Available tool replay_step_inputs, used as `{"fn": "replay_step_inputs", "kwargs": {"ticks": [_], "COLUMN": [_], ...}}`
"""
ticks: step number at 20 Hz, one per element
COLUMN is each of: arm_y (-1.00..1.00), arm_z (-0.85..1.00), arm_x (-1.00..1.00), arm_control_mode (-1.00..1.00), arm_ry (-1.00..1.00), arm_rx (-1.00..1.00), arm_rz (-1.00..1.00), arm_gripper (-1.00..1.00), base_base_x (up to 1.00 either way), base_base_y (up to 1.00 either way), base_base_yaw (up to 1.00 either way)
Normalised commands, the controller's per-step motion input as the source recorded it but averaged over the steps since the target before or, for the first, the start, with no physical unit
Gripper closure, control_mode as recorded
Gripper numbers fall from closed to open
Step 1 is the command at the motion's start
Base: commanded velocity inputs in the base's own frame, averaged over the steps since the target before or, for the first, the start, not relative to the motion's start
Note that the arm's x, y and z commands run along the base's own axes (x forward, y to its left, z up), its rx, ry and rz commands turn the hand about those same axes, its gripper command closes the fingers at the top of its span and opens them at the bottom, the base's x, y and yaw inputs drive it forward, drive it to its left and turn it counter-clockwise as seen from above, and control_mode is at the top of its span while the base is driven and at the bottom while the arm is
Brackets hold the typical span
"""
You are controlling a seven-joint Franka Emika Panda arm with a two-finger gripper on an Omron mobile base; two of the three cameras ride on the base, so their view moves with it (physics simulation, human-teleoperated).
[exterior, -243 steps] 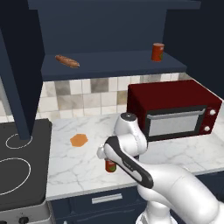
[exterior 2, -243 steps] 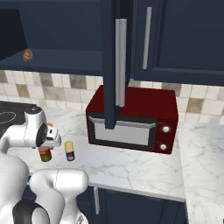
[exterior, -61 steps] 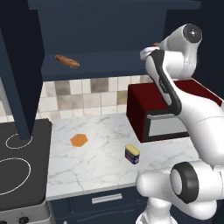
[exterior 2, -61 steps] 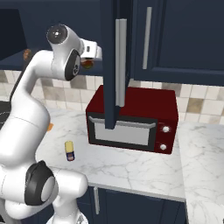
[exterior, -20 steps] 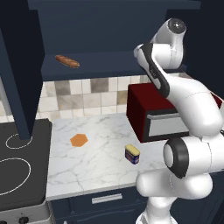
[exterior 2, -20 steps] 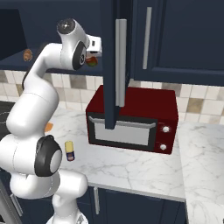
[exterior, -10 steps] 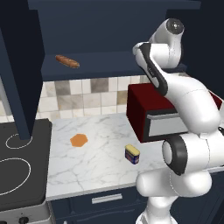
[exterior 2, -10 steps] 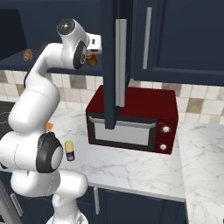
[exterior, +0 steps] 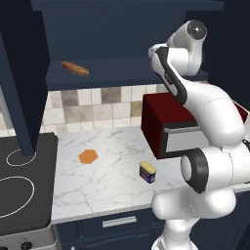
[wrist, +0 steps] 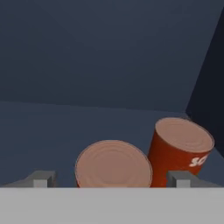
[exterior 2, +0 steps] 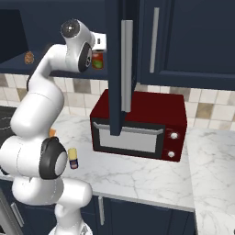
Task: Pick the cans from the counter and place them in their designated side in the cabinet.
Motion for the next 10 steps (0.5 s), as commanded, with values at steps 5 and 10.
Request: {"fn": "replay_step_inputs", "kwargs": {"ticks": [5,10], "arm_y": [-0.05,0.09], "arm_z": [0.17,0.05], "arm_x": [-0.33,-0.64], "arm_control_mode": [-1.0,-1.0], "arm_ry": [-0.15,-0.17], "arm_rx": [0.01,0.0], "arm_rz": [0.07,0.1], "arm_gripper": [-1.0,-1.0], "base_base_x": [0.0,0.0], "base_base_y": [0.0,0.0], "base_base_yaw": [0.0,0.0]}}
